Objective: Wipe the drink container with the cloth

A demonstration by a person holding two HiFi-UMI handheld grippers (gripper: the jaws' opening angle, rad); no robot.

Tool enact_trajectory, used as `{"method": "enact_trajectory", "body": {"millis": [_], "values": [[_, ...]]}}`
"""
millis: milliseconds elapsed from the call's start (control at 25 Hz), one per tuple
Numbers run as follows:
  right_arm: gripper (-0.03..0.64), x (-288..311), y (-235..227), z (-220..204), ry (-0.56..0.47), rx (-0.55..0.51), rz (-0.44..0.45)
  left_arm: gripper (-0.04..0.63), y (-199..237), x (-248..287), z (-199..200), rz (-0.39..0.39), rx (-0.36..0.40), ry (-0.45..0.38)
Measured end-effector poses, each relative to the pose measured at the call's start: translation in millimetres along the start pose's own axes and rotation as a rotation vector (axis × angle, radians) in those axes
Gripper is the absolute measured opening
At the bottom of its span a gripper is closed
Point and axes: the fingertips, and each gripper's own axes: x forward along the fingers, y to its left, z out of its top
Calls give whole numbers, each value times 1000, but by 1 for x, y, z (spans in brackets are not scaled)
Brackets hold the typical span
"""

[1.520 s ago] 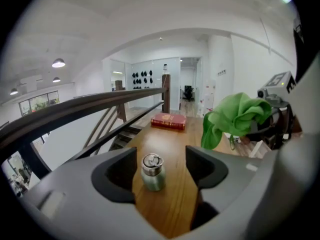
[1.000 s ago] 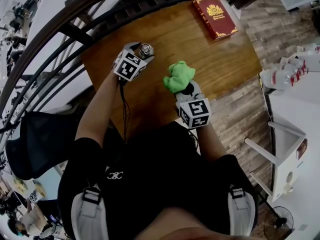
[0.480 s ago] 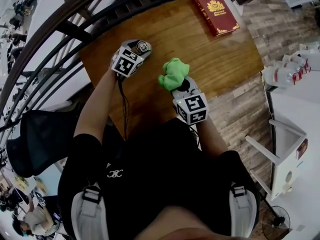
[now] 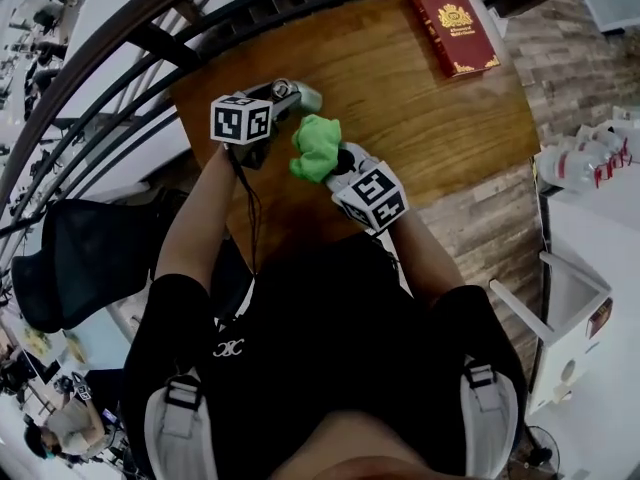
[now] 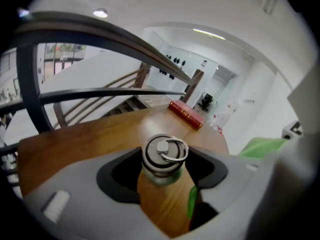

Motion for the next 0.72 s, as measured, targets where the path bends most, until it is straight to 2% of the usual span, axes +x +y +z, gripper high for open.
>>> {"method": "enact_trajectory", "body": {"millis": [160,280,400,520,720], "values": [[51,29,11,-14,75,-23,72,322,0,-8,-19,-73,-226,-19],[51,48,16,-29,137,-23,123,321,-1,-12,-27,-94,-315,-31],[51,65,18,-45,205,-68,152,321,-3,-15,-33,-101,-336,-22],[51,78,13,-50,221,-87,158,321,-7,-16,-38,-103,-332,0],[51,81,-9,-43,210,-25,116,321,-12,-16,-43,-108,-351,19]]}}
